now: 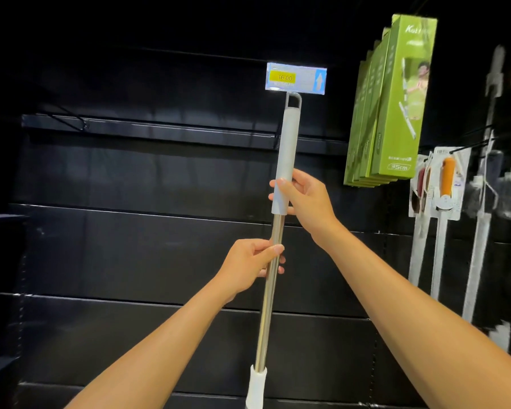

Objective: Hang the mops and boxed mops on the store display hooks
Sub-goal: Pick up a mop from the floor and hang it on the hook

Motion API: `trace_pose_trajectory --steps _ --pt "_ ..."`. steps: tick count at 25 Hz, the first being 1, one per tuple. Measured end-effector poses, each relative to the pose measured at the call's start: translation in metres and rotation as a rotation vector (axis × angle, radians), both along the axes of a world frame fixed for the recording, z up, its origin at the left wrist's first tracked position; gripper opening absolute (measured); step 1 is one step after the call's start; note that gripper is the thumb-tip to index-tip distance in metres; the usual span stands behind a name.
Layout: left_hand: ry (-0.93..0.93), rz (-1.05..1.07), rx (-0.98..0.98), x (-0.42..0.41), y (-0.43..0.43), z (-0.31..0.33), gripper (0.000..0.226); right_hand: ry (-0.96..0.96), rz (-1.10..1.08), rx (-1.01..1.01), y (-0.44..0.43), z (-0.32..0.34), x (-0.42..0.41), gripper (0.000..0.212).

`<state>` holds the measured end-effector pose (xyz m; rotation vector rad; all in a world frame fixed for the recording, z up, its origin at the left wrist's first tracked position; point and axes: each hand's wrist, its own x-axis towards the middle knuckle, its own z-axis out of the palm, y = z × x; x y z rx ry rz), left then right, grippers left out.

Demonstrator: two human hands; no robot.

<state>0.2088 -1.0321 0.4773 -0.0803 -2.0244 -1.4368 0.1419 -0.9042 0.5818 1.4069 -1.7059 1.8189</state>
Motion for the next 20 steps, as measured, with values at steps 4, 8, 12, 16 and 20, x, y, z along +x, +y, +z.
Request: trace_pose_trajectory --steps 4,8,12,16,20 --pt "0.019 -0.029 -0.012 -0.010 -0.006 0.004 0.023 0.016 -0.028 -0.014 -0.004 0.005 -0.008 0.021" --pt "0.017 -0.057 -0.008 -0.021 -0.012 0.000 0.023 0.020 -0.034 0.008 -0.011 0.003 -0.019 0.016" --pt "0.007 -0.084 0.020 -0.036 -0.021 -0.007 0.022 0.006 -0.057 0.024 -0.022 -0.003 -0.035 0.012" --pt "-0.009 -0.094 0.034 -0.052 -0.033 -0.014 0.023 -0.007 -0.082 0.049 -0.037 -0.007 -0.054 0.011" --pt "-0.023 -0.090 0.043 -0.071 -0.045 -0.016 0.023 -0.045 -0.092 0.068 -0.052 -0.007 -0.076 0.023"
